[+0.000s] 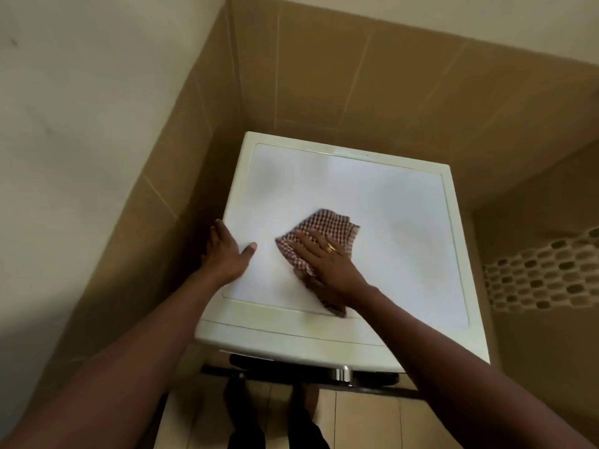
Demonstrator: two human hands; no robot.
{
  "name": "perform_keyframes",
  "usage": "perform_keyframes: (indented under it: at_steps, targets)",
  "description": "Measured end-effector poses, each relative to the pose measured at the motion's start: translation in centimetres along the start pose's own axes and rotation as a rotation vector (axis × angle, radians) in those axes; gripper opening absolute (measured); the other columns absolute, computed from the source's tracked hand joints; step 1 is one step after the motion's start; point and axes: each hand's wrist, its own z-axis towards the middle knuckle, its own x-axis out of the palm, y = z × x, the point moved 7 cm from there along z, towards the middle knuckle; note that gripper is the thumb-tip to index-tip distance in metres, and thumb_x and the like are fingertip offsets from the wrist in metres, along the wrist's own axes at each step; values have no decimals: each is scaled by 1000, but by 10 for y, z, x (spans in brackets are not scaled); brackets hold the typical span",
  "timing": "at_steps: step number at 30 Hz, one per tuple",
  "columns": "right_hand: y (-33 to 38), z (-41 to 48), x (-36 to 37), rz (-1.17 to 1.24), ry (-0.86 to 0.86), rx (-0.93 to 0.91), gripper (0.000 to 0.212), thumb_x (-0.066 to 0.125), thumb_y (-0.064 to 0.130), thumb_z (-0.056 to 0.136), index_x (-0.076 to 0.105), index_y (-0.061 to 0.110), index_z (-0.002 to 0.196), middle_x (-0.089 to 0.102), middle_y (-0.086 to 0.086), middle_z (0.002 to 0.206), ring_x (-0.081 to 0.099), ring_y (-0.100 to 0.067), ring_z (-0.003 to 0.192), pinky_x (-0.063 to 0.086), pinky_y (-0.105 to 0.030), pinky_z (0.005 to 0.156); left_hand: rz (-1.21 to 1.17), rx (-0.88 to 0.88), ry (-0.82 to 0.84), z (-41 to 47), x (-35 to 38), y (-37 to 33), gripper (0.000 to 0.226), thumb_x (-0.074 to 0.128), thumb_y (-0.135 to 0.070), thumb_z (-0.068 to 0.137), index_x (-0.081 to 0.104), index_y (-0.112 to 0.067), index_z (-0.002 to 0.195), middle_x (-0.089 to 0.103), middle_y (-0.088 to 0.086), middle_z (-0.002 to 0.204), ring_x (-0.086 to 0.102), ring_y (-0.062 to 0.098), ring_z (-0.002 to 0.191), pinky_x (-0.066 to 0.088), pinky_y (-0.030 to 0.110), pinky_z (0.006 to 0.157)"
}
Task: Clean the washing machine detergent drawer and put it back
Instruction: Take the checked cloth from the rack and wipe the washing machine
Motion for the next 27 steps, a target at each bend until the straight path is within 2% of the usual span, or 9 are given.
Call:
perform_keyframes:
  at_steps: [2,4,7,13,15,19,21,25,27]
  targets:
    - [-18,-13,-8,19,-43,48,63,36,51,105,27,29,163,21,3,172,12,-24,159,11,-51,129,-34,-7,24,4,-1,-3,108,53,-61,99,-18,-10,162,-9,16,173,6,40,159,12,56,127]
    - [-55,-2,-15,-4,-132,321,64,30,56,106,30,27,163,24,2,171,12,-26,160,18,-56,126,-20,-11,59,6,-1,-3,112,51,-66,98,-21,-9,161,-12,16,172,6,41,158,13,55,127]
    - [-64,62,-19,20,-204,594,67,27,57,104,26,25,163,22,-2,171,11,-31,159,12,-57,126,15,-13,96,8,5,-3,123,54,-73,92,-27,-9,159,-17,15,171,4,42,157,16,56,125]
    - [32,154,-1,-59,-22,-35,63,29,57,107,19,32,165,16,6,173,6,-21,161,4,-48,129,46,-20,214,11,6,-4,147,62,-84,77,-37,-8,153,-29,16,168,-8,45,157,11,56,126]
    - [5,160,-14,-39,-72,22,63,27,56,107,22,30,164,19,4,172,9,-23,160,9,-54,128,68,-31,262,8,6,-7,147,59,-87,77,-41,-9,150,-34,16,166,-12,46,157,10,59,126]
    - [-27,226,-32,37,-111,418,65,21,57,108,13,29,166,7,6,174,0,-24,161,1,-55,127,179,-112,305,13,6,-7,147,44,-99,71,-45,-10,147,-39,16,164,-14,47,156,11,69,123]
    - [5,254,-30,53,-74,363,65,21,57,108,11,29,166,5,5,174,-2,-26,161,-1,-55,127,245,-150,317,14,5,-6,146,35,-103,68,-46,-10,147,-40,17,163,-14,49,155,9,72,121]
    - [36,241,-18,0,-3,-104,64,23,57,106,25,29,163,20,3,172,6,-24,160,3,-50,127,296,-187,382,13,-3,-11,144,27,-104,68,-46,-9,147,-43,20,161,-18,52,153,-1,74,120]
    - [-3,243,-27,-10,-58,46,69,18,62,103,23,29,164,18,2,172,7,-26,160,4,-52,128,321,-181,377,13,-2,-12,144,26,-104,70,-44,-6,147,-40,23,161,-18,54,153,-5,73,120]
